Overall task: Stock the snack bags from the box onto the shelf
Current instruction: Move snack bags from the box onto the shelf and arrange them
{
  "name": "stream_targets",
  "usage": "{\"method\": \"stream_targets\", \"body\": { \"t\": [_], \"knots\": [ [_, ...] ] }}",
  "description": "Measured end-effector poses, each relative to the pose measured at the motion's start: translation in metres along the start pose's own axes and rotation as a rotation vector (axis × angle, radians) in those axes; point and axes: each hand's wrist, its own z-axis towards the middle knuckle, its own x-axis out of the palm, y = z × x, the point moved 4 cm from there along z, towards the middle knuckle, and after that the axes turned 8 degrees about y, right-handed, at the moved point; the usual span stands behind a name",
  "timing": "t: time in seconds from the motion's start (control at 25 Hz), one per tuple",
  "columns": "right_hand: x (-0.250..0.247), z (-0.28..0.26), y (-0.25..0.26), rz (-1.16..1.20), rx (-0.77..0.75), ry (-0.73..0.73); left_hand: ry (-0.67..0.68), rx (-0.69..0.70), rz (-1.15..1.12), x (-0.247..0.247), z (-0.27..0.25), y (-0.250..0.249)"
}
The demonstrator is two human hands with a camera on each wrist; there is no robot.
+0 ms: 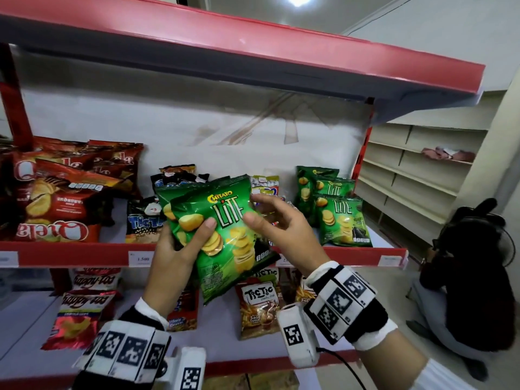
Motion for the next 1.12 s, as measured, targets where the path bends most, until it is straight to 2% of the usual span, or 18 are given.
{"method": "stream_targets", "body": {
  "t": [0.16, 0.24, 0.36, 0.52, 0.64, 0.84, 0.96, 1.12],
  "knots": [
    [-0.028, -0.002, -0.003, -0.029, 0.014, -0.044, 0.018, 0.063, 0.118, 0.027, 0.013, -0.001],
    [-0.062, -0.002, -0.007, 0.000, 0.000, -0.169, -0.005, 0.074, 0.168, 0.039, 0.022, 0.002],
    [-0.129, -0.009, -0.025, 0.014, 0.010, -0.439, -0.043, 0.082, 0.186, 0.053, 0.030, 0.006],
    [-0.201, -0.032, -0.074, -0.176, 0.139, -0.556, -0.079, 0.146, 0.248, 0.078, 0.031, 0.010],
    [-0.223, -0.045, -0.107, -0.263, 0.198, -0.576, -0.045, 0.134, 0.273, 0.107, 0.035, 0.018],
    [-0.243, -0.042, -0.121, -0.315, 0.159, -0.589, 0.002, 0.082, 0.432, 0.155, 0.052, 0.044],
    [-0.247, -0.035, -0.121, -0.348, 0.172, -0.549, 0.032, 0.027, 0.508, 0.168, 0.062, 0.062],
    [-0.246, -0.027, -0.126, -0.355, 0.239, -0.410, 0.090, -0.031, 0.645, 0.178, 0.075, 0.081]
  ]
}}
